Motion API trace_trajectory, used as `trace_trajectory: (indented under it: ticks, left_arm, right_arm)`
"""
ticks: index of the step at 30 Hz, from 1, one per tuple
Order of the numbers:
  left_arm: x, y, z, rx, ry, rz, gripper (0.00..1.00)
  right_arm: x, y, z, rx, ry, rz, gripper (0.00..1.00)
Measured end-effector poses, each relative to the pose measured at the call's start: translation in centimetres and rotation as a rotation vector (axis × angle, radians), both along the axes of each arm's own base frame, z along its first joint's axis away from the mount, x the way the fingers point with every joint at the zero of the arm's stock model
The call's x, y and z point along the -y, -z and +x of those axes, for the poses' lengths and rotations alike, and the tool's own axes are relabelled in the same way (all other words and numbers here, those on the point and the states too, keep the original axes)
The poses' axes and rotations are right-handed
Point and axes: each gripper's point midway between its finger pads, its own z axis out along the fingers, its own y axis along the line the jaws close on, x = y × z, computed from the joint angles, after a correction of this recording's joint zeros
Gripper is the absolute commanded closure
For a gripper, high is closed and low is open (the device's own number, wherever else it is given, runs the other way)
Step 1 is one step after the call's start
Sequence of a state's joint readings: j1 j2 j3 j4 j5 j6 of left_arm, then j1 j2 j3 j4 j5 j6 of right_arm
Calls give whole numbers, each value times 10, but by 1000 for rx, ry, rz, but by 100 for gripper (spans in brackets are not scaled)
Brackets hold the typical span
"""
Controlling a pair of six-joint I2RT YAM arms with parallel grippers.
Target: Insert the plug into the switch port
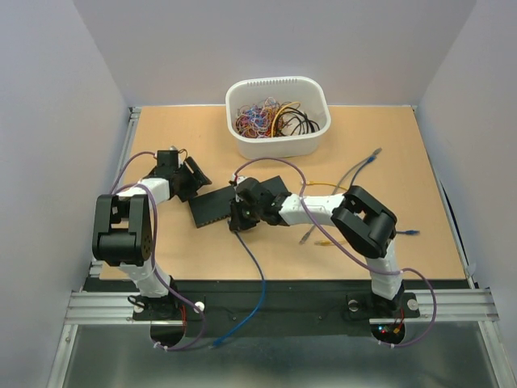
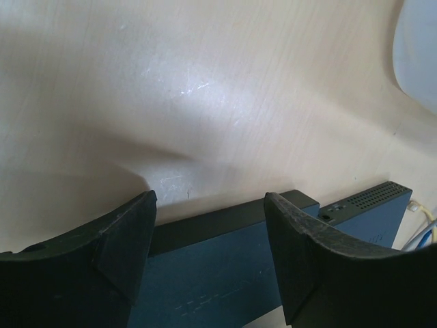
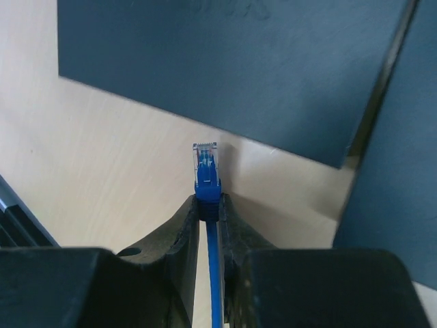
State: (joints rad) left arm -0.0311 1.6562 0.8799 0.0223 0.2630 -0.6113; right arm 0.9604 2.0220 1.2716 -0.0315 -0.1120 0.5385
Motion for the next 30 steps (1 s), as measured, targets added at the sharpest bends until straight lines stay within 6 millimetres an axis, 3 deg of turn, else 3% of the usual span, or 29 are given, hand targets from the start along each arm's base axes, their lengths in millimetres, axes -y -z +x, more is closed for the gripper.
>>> trace_trajectory:
  ticks: [4, 11, 15, 21, 25, 30]
  left_arm:
    - [3, 3, -5, 17, 5, -19, 26]
    - [5, 2, -35, 24, 3, -44, 26]
    - [6, -2, -43, 35, 4, -51, 27]
    - [9, -14, -41, 89, 10, -41, 27]
    - [11, -20, -46, 126, 9, -38, 28]
    - [9, -18, -52, 133, -5, -29, 28]
  right_arm:
    - [4, 0, 15, -4, 21, -9, 100]
    - [23, 0, 47, 4, 67, -35, 100]
    - [28, 0, 52, 6, 71, -38, 100]
    - [37, 1, 42, 12, 63, -55, 99]
    - [49, 2, 19, 16, 45, -102, 100]
    - [48, 1, -2, 20, 16, -138, 99]
